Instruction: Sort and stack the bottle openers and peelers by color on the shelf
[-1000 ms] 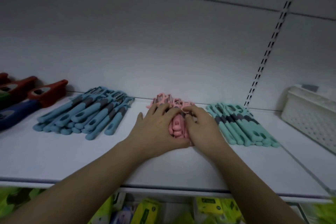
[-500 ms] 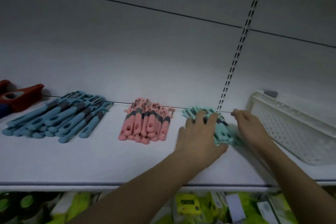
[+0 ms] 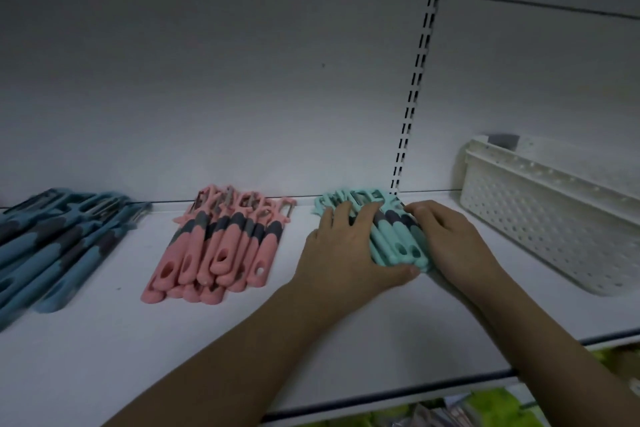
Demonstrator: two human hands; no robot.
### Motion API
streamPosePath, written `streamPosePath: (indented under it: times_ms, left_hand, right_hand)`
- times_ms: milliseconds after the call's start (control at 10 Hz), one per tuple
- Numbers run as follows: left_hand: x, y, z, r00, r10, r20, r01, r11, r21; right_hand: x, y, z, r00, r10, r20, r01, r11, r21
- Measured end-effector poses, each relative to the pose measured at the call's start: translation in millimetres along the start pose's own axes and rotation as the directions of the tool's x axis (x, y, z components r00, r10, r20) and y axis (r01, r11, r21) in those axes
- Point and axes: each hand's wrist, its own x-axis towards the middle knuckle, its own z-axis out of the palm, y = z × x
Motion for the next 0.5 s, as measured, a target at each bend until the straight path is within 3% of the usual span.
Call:
streamPosePath:
  times_ms: [300, 500]
  left_hand:
    - [-11, 4, -6, 1.000, 0.019, -0.014, -0.018, 1.000, 0.015]
    - [-43, 11, -55, 0.987, 0.112, -0.119, -0.093, 0.983, 0.156]
  right_hand:
    - [-5, -1, 0, 0.998, -0.052, 0.031, 0.055, 0.994, -0.099]
    - [-10, -36, -3, 0.990, -0.134, -0.036, 0.127, 0.980, -0.153]
